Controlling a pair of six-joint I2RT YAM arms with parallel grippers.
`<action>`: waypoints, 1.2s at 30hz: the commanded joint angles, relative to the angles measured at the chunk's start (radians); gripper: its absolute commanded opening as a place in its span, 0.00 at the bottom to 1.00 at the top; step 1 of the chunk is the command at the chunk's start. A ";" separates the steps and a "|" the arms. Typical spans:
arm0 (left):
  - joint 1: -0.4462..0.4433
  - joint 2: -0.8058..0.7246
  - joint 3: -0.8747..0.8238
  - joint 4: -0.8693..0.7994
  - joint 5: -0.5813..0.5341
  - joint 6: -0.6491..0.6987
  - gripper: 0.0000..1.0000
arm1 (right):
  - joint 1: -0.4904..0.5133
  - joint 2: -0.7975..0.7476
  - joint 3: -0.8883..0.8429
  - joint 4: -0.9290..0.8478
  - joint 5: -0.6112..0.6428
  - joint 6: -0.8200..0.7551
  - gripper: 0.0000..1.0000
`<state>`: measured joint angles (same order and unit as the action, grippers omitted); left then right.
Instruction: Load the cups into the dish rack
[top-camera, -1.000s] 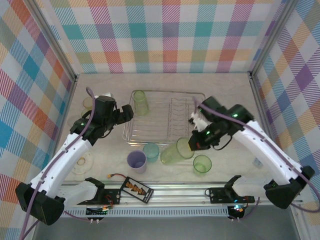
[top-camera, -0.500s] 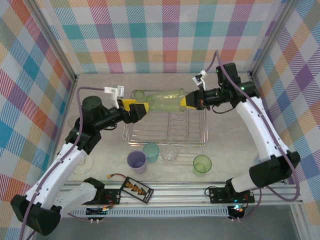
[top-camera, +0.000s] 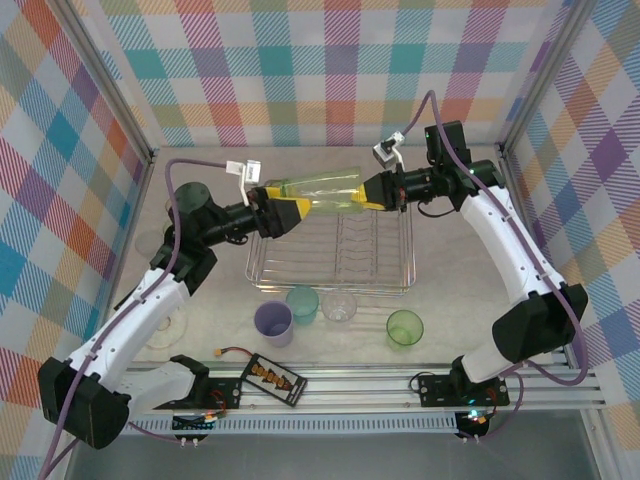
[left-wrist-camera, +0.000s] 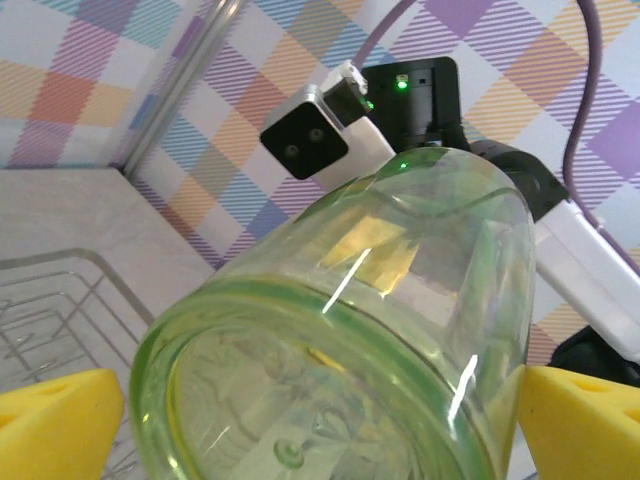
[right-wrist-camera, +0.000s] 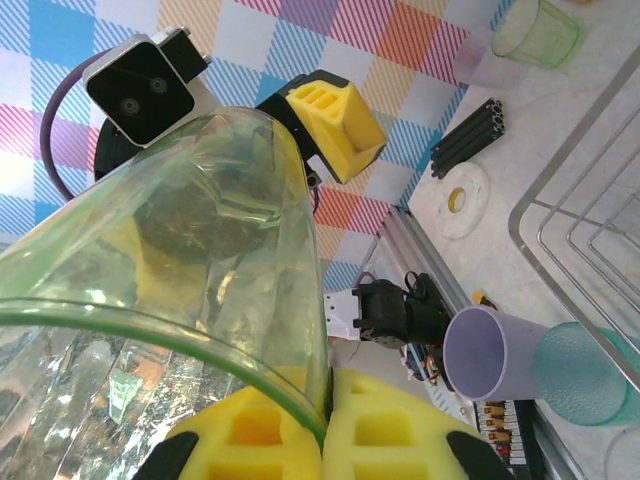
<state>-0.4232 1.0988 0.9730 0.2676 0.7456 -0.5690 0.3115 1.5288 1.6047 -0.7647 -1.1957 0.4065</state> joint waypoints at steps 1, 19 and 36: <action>-0.005 0.010 0.027 0.095 0.038 -0.032 0.98 | 0.009 0.001 0.003 0.047 -0.099 -0.003 0.00; -0.048 -0.004 0.076 -0.016 0.042 0.072 0.58 | 0.011 0.049 0.027 0.010 -0.107 -0.026 0.00; -0.048 -0.032 0.105 -0.133 0.101 0.158 0.74 | 0.012 0.051 0.051 -0.119 -0.105 -0.131 0.00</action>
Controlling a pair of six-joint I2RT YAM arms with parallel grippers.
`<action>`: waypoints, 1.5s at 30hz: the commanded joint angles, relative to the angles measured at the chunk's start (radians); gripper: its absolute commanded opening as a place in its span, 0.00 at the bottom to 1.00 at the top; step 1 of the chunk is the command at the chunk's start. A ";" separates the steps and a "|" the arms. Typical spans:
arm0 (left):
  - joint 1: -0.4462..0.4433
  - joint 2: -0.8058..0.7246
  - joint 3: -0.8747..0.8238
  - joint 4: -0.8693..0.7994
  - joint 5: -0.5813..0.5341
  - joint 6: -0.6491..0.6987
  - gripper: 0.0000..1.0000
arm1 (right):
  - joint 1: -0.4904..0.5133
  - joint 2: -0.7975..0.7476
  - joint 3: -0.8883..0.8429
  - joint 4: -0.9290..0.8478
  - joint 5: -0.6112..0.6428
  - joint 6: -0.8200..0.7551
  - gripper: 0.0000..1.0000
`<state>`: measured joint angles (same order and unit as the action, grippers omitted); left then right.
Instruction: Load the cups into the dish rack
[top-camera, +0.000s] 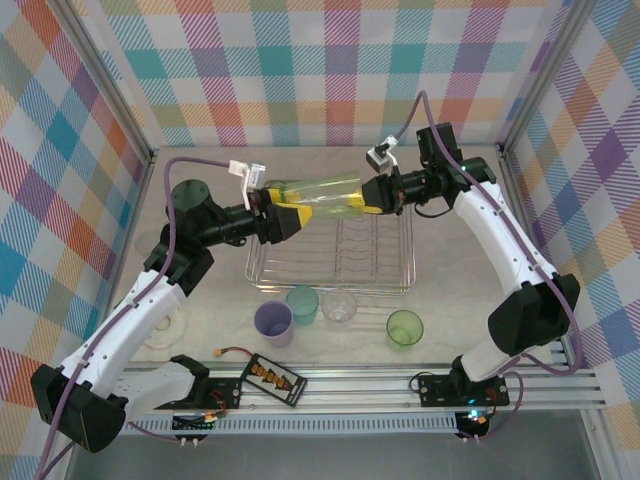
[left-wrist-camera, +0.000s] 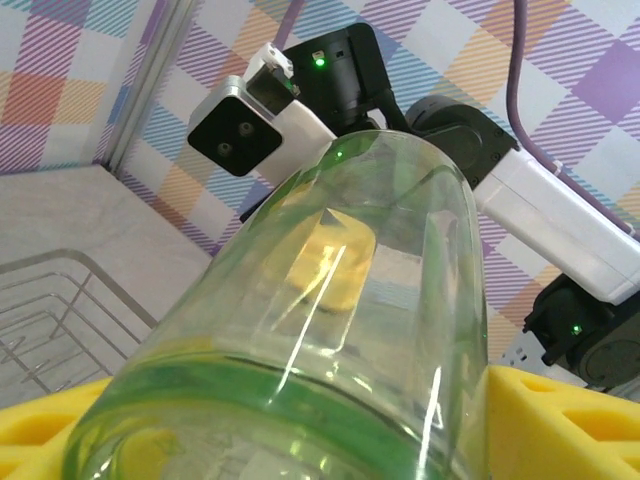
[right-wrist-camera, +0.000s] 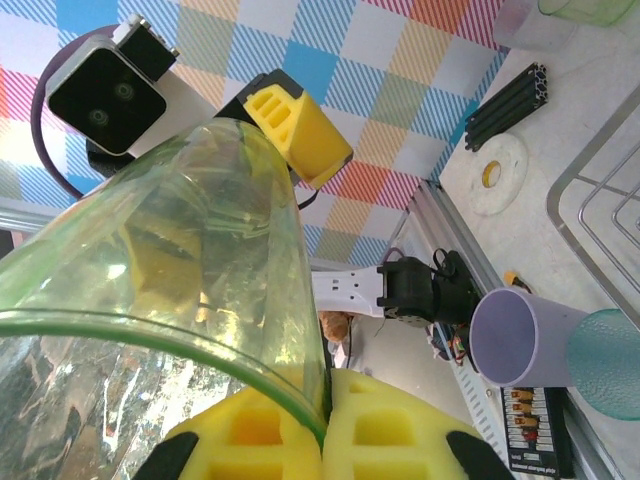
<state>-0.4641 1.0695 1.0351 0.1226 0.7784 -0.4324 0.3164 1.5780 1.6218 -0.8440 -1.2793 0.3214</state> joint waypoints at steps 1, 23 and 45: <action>-0.008 0.000 0.046 0.012 0.074 0.021 0.70 | 0.006 0.002 0.033 -0.041 -0.019 -0.048 0.00; -0.013 0.003 0.160 -0.444 -0.181 0.196 0.05 | -0.005 -0.030 0.038 -0.242 0.394 -0.145 0.77; -0.024 0.526 0.572 -1.230 -0.769 0.279 0.00 | -0.132 -0.274 -0.235 -0.257 1.095 -0.099 0.77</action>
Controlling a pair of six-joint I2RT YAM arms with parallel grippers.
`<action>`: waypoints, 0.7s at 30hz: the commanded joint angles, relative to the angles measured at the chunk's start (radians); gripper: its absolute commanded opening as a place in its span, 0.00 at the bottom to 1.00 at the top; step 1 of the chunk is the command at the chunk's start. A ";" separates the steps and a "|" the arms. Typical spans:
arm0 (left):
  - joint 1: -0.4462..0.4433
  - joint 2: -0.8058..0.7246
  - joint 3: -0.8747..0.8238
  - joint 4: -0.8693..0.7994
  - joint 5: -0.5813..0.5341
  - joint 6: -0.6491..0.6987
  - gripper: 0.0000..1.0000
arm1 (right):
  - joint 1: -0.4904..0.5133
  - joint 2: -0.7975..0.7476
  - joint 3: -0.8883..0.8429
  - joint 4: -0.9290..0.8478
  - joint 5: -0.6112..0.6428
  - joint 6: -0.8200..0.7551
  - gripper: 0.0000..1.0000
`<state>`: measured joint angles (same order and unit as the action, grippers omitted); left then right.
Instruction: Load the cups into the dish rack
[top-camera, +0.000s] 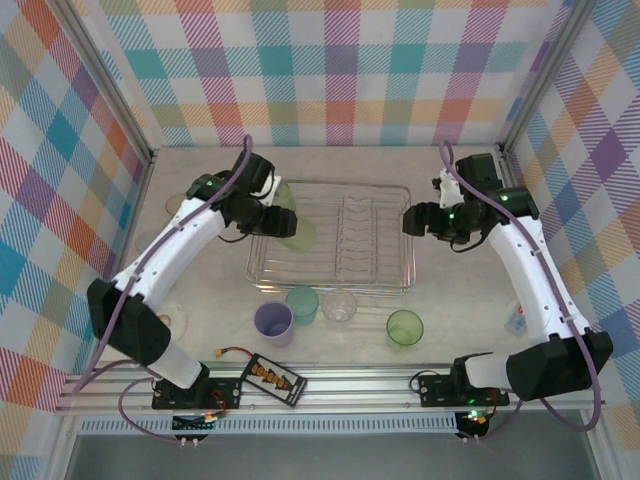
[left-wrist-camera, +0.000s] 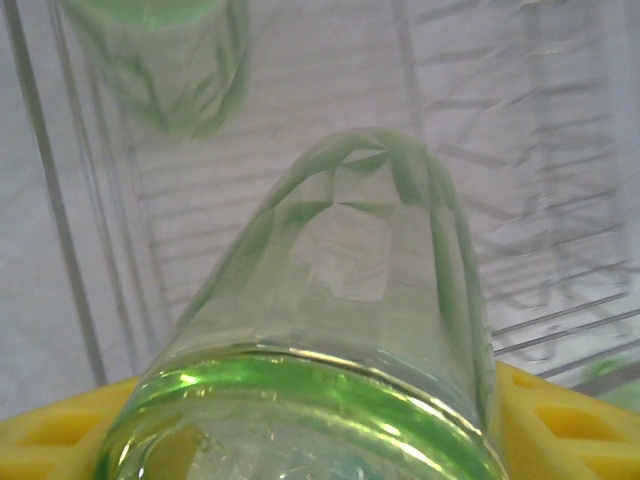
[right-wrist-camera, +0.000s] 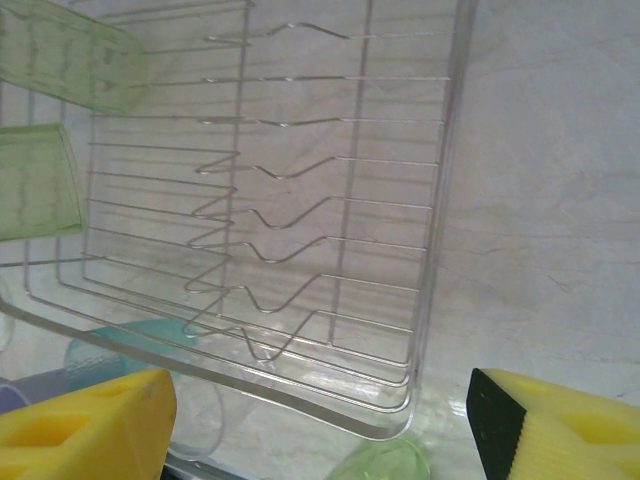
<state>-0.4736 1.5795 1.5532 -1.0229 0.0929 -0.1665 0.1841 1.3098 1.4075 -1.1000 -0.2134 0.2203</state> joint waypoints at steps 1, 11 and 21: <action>-0.016 0.028 0.054 -0.086 -0.112 0.009 0.00 | 0.000 -0.007 -0.027 0.000 0.028 0.003 0.77; -0.023 0.117 0.059 -0.059 -0.275 -0.068 0.00 | 0.000 0.001 -0.034 0.012 -0.007 0.011 0.77; -0.023 0.250 0.131 -0.067 -0.307 -0.059 0.00 | 0.000 -0.014 -0.072 0.051 -0.089 0.042 0.77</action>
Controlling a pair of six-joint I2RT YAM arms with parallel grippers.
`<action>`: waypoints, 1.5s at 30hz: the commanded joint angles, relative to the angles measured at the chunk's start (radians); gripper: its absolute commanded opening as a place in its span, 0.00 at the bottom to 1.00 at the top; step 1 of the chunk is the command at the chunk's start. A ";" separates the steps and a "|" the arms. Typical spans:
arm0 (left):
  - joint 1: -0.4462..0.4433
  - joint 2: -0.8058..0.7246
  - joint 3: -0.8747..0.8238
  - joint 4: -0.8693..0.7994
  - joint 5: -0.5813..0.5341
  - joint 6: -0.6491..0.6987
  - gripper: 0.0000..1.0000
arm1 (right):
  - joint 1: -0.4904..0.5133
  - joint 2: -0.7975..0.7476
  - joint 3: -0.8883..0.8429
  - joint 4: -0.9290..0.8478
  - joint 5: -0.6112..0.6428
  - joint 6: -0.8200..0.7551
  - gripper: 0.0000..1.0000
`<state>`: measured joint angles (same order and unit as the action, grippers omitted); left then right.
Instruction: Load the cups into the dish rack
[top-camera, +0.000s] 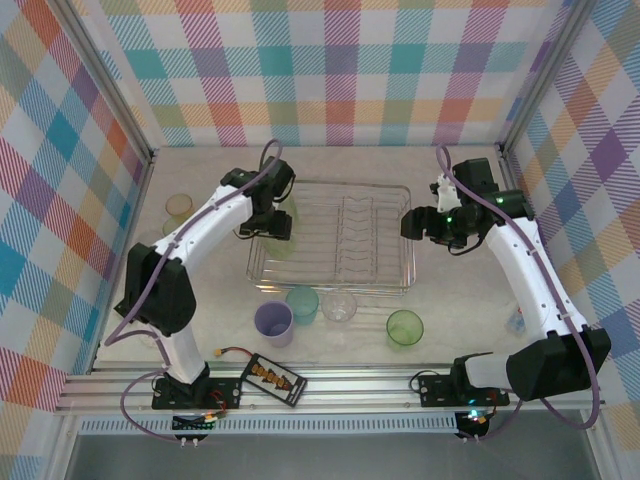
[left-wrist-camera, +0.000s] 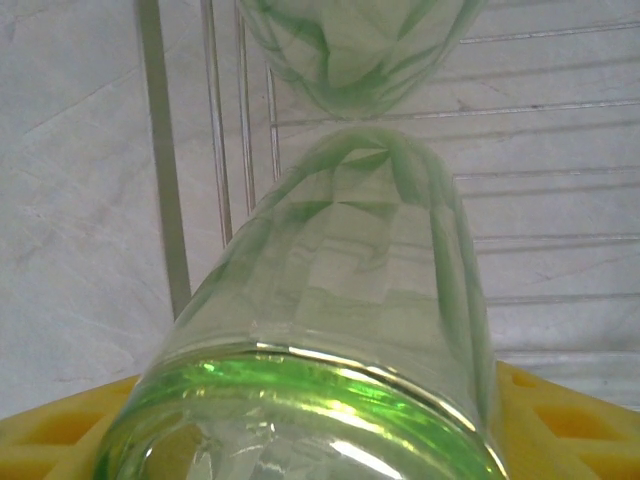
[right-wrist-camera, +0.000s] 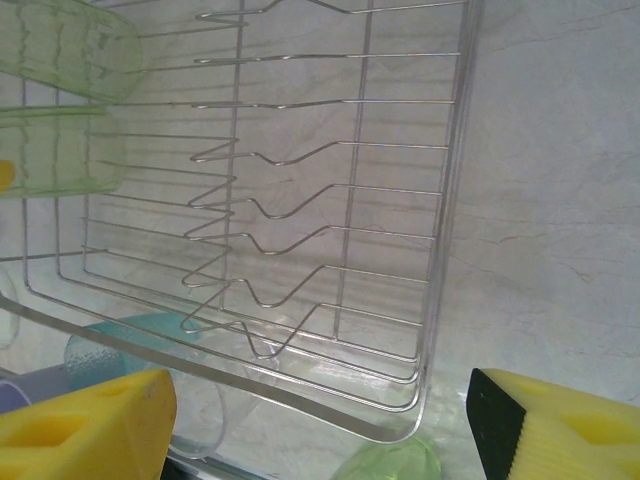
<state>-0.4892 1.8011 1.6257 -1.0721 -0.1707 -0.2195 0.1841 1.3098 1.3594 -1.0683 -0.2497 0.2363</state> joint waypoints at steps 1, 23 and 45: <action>-0.008 0.042 0.072 -0.024 -0.047 -0.002 0.00 | 0.000 -0.019 -0.034 0.031 -0.072 0.032 0.77; -0.011 0.174 0.194 -0.079 0.002 0.054 0.87 | 0.082 0.068 -0.047 -0.057 -0.240 0.041 0.66; -0.019 -0.204 -0.150 0.136 -0.021 -0.002 1.00 | 0.658 0.241 -0.076 -0.056 0.223 0.379 0.61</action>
<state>-0.4969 1.6756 1.5333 -0.9997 -0.1780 -0.1940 0.8223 1.5269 1.3106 -1.1164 -0.1360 0.5335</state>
